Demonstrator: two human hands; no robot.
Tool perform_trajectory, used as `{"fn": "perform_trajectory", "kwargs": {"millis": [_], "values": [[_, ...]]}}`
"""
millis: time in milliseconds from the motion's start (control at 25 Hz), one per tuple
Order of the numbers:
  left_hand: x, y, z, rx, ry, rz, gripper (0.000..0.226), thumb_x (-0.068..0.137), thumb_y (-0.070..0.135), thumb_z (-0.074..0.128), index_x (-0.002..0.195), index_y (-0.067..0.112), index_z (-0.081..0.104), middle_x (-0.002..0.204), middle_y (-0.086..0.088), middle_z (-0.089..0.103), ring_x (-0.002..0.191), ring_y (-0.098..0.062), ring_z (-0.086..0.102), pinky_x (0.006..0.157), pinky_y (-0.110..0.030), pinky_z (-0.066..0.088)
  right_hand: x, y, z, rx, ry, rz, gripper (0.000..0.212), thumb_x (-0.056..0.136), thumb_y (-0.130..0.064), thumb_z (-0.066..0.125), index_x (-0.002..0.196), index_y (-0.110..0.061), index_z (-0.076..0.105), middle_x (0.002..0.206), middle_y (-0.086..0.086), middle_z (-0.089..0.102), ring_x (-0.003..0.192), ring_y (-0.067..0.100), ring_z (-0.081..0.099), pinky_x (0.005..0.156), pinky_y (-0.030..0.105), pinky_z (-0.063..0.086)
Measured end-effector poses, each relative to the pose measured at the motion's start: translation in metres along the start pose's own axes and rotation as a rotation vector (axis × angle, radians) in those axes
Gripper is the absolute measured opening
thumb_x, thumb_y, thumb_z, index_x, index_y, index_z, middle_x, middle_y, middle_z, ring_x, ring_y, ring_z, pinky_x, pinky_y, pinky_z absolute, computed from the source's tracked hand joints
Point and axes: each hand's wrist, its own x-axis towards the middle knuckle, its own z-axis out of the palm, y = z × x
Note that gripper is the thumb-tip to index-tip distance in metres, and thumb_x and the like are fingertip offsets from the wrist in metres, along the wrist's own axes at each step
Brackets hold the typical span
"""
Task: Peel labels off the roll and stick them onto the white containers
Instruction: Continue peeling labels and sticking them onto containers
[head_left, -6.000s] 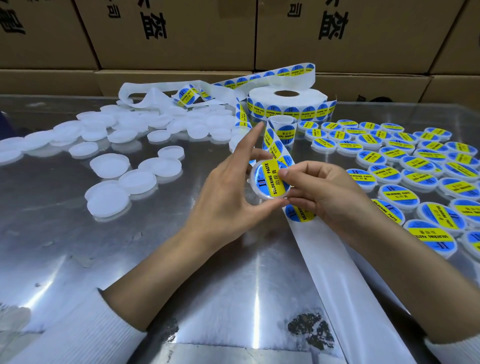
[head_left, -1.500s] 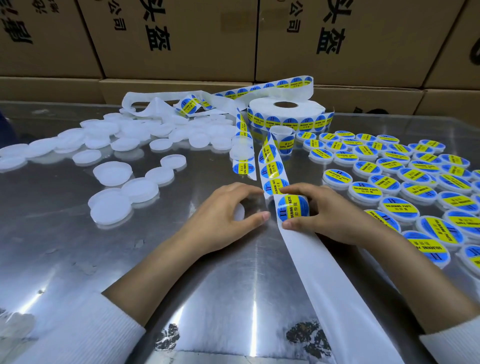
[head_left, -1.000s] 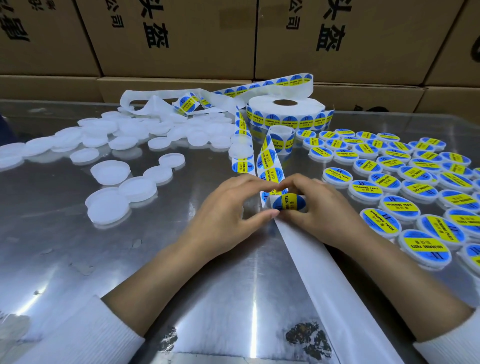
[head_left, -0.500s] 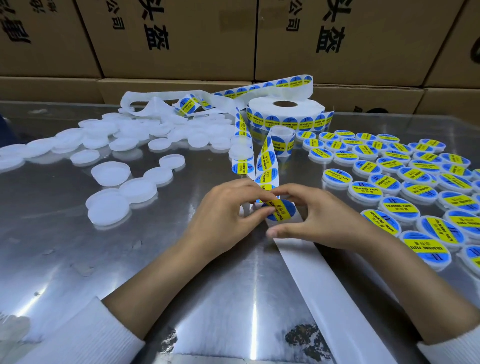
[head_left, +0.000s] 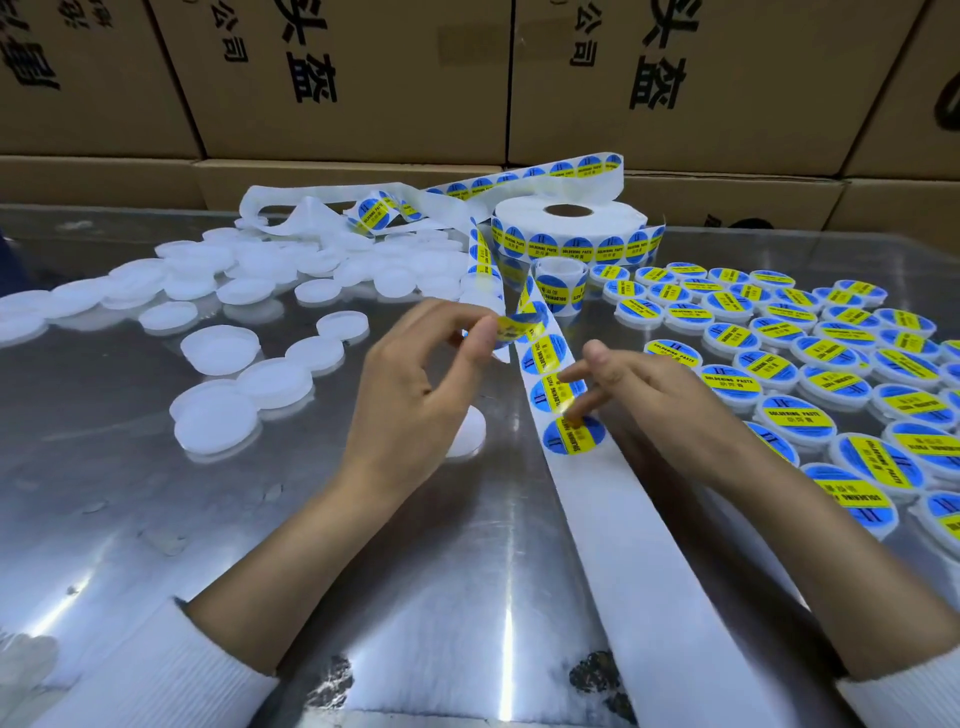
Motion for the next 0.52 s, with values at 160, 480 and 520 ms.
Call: {"fn": "perform_trajectory", "kwargs": {"millis": [160,480,520], "values": [[-0.002,0.001,0.001,-0.051,-0.120,-0.029,0.027,0.097,0.021,0.043,0.087,0.017,0.067,0.083,0.011,0.061,0.083,-0.004,0.056,0.075,-0.018,0.040,-0.001,-0.007,0.004,0.133,0.134,-0.144,0.018,0.080,-0.028,0.070,0.097,-0.021,0.070,0.094,-0.007,0.072,0.095,0.008,0.065,0.084,0.020,0.050],[-0.004,-0.007,0.000,0.244,-0.381,-0.098,0.044,0.094,0.048,0.040,0.125,0.023,0.058,0.114,0.009,0.059,0.110,-0.011,0.052,0.092,-0.027,0.041,0.001,-0.007,0.003,0.106,0.203,-0.176,0.006,0.081,-0.017,0.071,0.077,-0.021,0.070,0.111,-0.008,0.066,0.104,-0.005,0.058,0.087,0.007,0.038],[-0.004,-0.010,-0.002,0.371,-0.442,-0.155,0.056,0.090,0.057,0.042,0.136,0.025,0.047,0.124,0.008,0.055,0.117,-0.014,0.048,0.097,-0.029,0.040,0.001,-0.007,0.003,0.137,0.213,-0.171,0.007,0.081,-0.016,0.070,0.076,-0.021,0.070,0.110,-0.007,0.066,0.104,-0.002,0.059,0.088,0.011,0.041]]}}
